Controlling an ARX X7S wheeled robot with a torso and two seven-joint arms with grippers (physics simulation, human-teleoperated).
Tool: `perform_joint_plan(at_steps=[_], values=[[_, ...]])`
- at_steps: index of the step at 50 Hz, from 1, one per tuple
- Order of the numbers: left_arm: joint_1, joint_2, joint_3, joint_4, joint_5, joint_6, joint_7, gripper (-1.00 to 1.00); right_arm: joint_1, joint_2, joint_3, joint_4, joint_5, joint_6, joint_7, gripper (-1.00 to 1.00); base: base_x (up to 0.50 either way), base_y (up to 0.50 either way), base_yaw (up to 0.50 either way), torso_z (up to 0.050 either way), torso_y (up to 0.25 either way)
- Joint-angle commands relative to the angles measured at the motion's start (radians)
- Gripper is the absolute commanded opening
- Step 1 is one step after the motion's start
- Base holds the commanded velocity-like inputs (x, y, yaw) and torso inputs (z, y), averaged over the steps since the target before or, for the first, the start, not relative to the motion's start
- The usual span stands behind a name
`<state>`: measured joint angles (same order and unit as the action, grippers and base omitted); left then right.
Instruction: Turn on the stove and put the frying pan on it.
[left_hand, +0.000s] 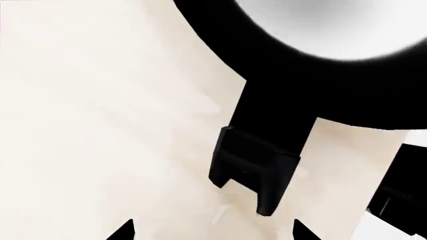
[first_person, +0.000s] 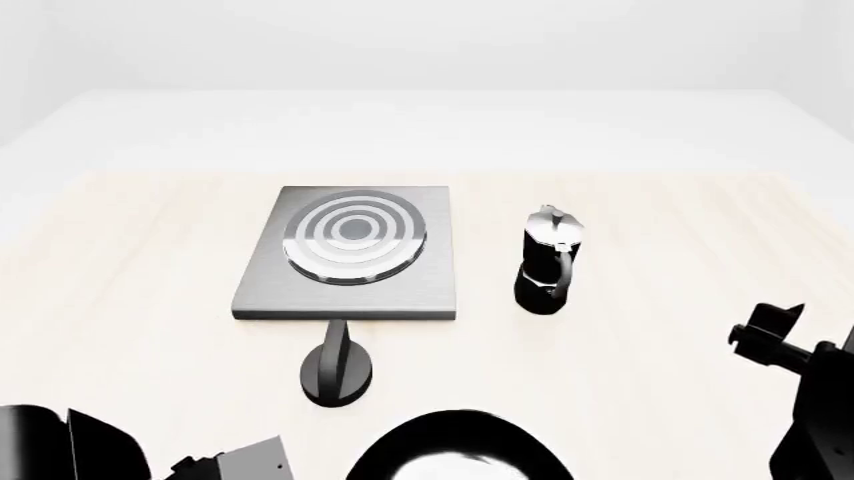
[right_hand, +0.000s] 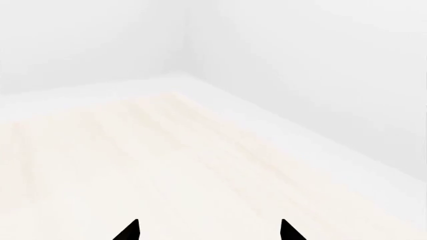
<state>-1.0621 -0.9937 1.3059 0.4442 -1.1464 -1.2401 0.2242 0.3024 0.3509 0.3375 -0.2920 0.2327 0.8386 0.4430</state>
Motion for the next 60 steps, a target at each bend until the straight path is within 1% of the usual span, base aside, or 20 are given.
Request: perform_joint_plan(at_steps=[1,12,16,21,22,24,25,32,38,41,44,45,46,47,49,50,51,54,58,60], values=[[0.024,0.016,0.04,-0.016,0.053,0.029,0.04,-1.0,0.001,0.003,0.0,-0.017,0.001,0.002,0.006,1.0,0.0,0.0,0.0,0.0,0.0],[0.001,-0.005,0.03,0.039,0.035,0.014,0.026,-1.0,0.001,0.003,-0.002,-0.017,0.001,-0.003,0.009,1.0,0.0,0.0,0.0,0.0,0.0],[-0.023,-0.027,-0.015,0.092,0.001,0.031,-0.008,-1.0,0.0,0.003,-0.003,-0.016,0.0,-0.003,0.011,1.0,0.0,0.0,0.0,0.0,0.0],[-0.109,-0.091,-0.126,0.214,-0.101,0.071,-0.041,-1.0,0.0,0.005,-0.002,-0.021,0.001,0.002,0.013,1.0,0.0,0.0,0.0,0.0,0.0],[-0.149,-0.122,-0.18,0.248,-0.156,0.098,-0.052,-1.0,-0.001,0.005,-0.002,-0.023,0.002,0.002,0.013,1.0,0.0,0.0,0.0,0.0,0.0],[-0.185,-0.138,-0.205,0.27,-0.192,0.087,-0.059,-1.0,-0.001,0.005,-0.002,-0.023,0.001,0.002,0.014,1.0,0.0,0.0,0.0,0.0,0.0],[-0.222,-0.154,-0.233,0.285,-0.236,0.075,-0.083,-1.0,-0.003,0.005,-0.002,-0.025,0.002,0.002,0.014,1.0,0.0,0.0,0.0,0.0,0.0],[-0.313,-0.186,-0.276,0.319,-0.361,0.015,-0.127,-1.0,-0.002,0.006,-0.005,-0.016,0.001,-0.001,0.015,1.0,0.0,0.0,0.0,0.0,0.0],[-0.432,-0.209,-0.312,0.331,-0.526,-0.06,-0.19,-1.0,-0.003,0.008,0.0,-0.021,0.004,0.003,0.017,1.0,0.0,0.0,0.0,0.0,0.0],[-0.49,-0.216,-0.323,0.318,-0.617,-0.08,-0.242,-1.0,0.0,0.006,-0.006,-0.018,0.002,0.002,0.018,1.0,0.0,0.0,0.0,0.0,0.0],[-0.511,-0.211,-0.312,0.28,-0.69,-0.07,-0.326,-1.0,0.001,0.007,-0.007,-0.015,0.002,0.002,0.018,1.0,0.0,0.0,0.0,0.0,0.0],[-0.533,-0.198,-0.278,0.232,-0.743,-0.083,-0.434,-1.0,0.001,0.008,-0.006,-0.018,0.004,0.005,0.019,1.0,0.0,0.0,0.0,0.0,0.0],[-0.537,-0.194,-0.275,0.231,-0.754,-0.083,-0.446,-1.0,0.001,0.008,-0.006,-0.018,0.004,0.005,0.019,1.0,0.0,0.0,0.0,0.0,0.0],[-0.54,-0.191,-0.235,0.155,-0.829,-0.053,-0.556,-1.0,0.001,0.009,-0.005,-0.023,0.004,0.007,0.019,1.0,0.0,0.0,0.0,0.0,0.0],[-0.535,-0.174,-0.2,0.072,-0.885,-0.005,-0.651,-1.0,0.0,0.008,-0.004,-0.025,0.005,0.008,0.02,1.0,0.0,0.0,0.0,0.0,0.0],[-0.532,-0.169,-0.202,0.059,-0.886,0.01,-0.653,-1.0,0.0,0.009,-0.005,-0.024,0.006,0.007,0.02,1.0,0.0,0.0,0.0,0.0,0.0],[-0.525,-0.163,-0.215,0.018,-0.89,0.065,-0.659,-1.0,-0.001,0.009,-0.004,-0.023,0.006,0.006,0.019,1.0,0.0,0.0,0.0,0.0,0.01],[-0.531,-0.144,-0.225,-0.03,-0.886,0.104,-0.672,-1.0,-0.001,0.011,-0.003,-0.021,0.008,0.007,0.017,1.0,0.0,0.0,0.0,0.0,0.0],[-0.564,-0.104,-0.214,-0.143,-0.913,0.152,-0.796,-1.0,0.001,0.009,-0.007,-0.013,0.006,0.0,0.018,1.0,0.0,0.0,0.0,0.0,0.003],[-0.562,-0.081,-0.233,-0.187,-0.91,0.222,-0.819,-1.0,0.002,0.007,-0.011,-0.005,0.004,-0.005,0.019,1.0,0.0,0.0,0.0,0.0,0.0]])
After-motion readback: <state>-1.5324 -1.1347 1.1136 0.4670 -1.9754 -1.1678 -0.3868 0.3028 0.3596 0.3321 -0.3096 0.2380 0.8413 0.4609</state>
